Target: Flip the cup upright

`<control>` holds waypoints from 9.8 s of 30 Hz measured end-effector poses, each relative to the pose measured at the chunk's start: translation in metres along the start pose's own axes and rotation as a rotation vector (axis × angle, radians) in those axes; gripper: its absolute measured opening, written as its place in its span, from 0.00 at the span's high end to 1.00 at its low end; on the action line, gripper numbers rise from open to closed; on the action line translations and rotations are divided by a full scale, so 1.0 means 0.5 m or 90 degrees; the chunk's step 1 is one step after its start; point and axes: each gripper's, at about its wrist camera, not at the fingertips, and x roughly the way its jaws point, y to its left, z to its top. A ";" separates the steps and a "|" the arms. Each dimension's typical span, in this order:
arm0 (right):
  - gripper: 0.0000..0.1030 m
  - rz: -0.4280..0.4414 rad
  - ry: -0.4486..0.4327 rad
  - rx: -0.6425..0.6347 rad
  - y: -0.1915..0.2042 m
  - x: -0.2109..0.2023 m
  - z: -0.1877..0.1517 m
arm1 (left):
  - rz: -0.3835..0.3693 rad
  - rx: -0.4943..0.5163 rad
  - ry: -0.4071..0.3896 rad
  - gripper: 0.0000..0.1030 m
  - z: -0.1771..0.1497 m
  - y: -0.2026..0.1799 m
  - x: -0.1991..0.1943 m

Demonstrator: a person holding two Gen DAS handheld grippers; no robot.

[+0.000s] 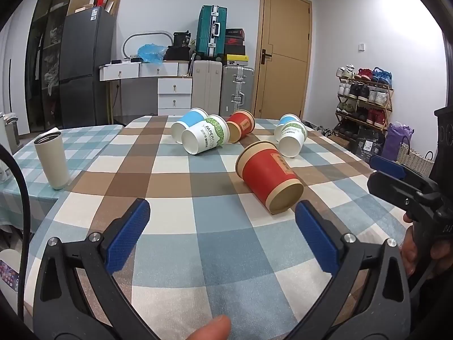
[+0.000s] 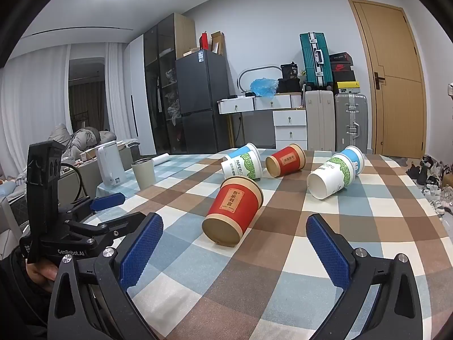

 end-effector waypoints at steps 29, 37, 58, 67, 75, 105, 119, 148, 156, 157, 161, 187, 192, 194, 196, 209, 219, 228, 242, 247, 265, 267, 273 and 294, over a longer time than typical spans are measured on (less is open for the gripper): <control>0.00 0.000 0.002 0.000 0.001 0.001 0.000 | 0.002 0.002 0.000 0.01 -0.001 0.002 0.002; 0.00 -0.001 0.002 0.000 0.001 0.002 0.000 | 0.002 0.002 0.000 0.01 -0.001 0.001 0.002; 0.00 -0.001 0.002 0.000 0.001 0.001 0.000 | 0.002 0.002 0.000 0.01 -0.001 0.001 0.001; 0.00 0.000 0.003 0.000 0.003 0.005 0.000 | 0.002 0.003 0.000 0.01 -0.001 0.001 0.002; 0.00 0.001 0.005 0.002 -0.004 0.002 0.001 | 0.008 0.003 0.002 0.01 0.000 0.001 0.002; 0.00 -0.083 0.040 0.051 -0.073 -0.003 0.013 | 0.022 -0.033 0.136 0.01 0.064 -0.094 0.153; 0.00 -0.076 0.037 0.071 -0.081 -0.003 0.014 | 0.016 -0.039 0.230 0.18 0.062 -0.132 0.265; 0.00 -0.068 0.039 0.038 -0.048 0.003 0.011 | 0.007 -0.061 0.177 0.49 0.060 -0.073 0.121; 0.00 -0.068 0.036 0.034 -0.032 -0.008 0.003 | 0.007 -0.063 0.170 0.49 0.040 -0.069 0.068; 0.00 -0.066 0.036 0.034 -0.029 -0.011 0.003 | 0.006 -0.065 0.170 0.49 0.037 -0.069 0.062; 0.00 -0.062 0.037 0.029 -0.019 -0.014 -0.001 | -0.001 -0.065 0.169 0.49 0.021 -0.075 0.033; 0.00 -0.074 0.047 0.030 -0.027 -0.007 -0.006 | -0.015 -0.055 0.202 0.49 -0.054 -0.139 0.004; 0.00 -0.078 0.048 0.029 -0.029 -0.007 -0.007 | -0.016 -0.057 0.199 0.49 -0.055 -0.137 0.005; 0.00 -0.077 0.047 0.030 -0.030 -0.007 -0.007 | -0.024 -0.060 0.203 0.48 -0.055 -0.137 0.007; 0.00 -0.078 0.048 0.030 -0.030 -0.007 -0.007 | -0.031 -0.063 0.207 0.45 -0.055 -0.133 0.010; 0.00 -0.105 0.070 0.030 -0.029 -0.003 -0.001 | -0.031 -0.069 0.150 0.01 -0.010 -0.080 -0.020; 0.00 -0.094 0.141 0.065 -0.023 0.028 0.008 | 0.004 -0.035 0.108 0.01 0.030 -0.013 -0.019; 0.00 -0.025 0.218 0.131 -0.012 0.074 0.017 | 0.023 -0.070 0.134 0.01 0.011 0.063 0.035; 0.10 0.071 0.308 0.203 0.003 0.140 0.013 | 0.001 -0.051 0.128 0.01 -0.013 0.056 0.064; 0.16 0.109 0.338 0.236 0.006 0.164 0.014 | 0.001 -0.043 0.137 0.01 -0.013 0.057 0.066; 0.28 0.208 0.448 0.389 -0.033 0.240 -0.010 | -0.016 -0.034 0.168 0.01 -0.032 0.053 0.079; 0.32 0.217 0.451 0.403 -0.036 0.242 -0.013 | -0.016 -0.032 0.166 0.01 -0.032 0.051 0.079; 0.37 0.236 0.443 0.402 -0.035 0.238 -0.005 | -0.015 -0.033 0.165 0.01 -0.032 0.051 0.078; 0.39 0.057 0.223 0.089 0.044 0.157 0.099 | -0.013 -0.048 0.148 0.01 -0.022 0.054 0.063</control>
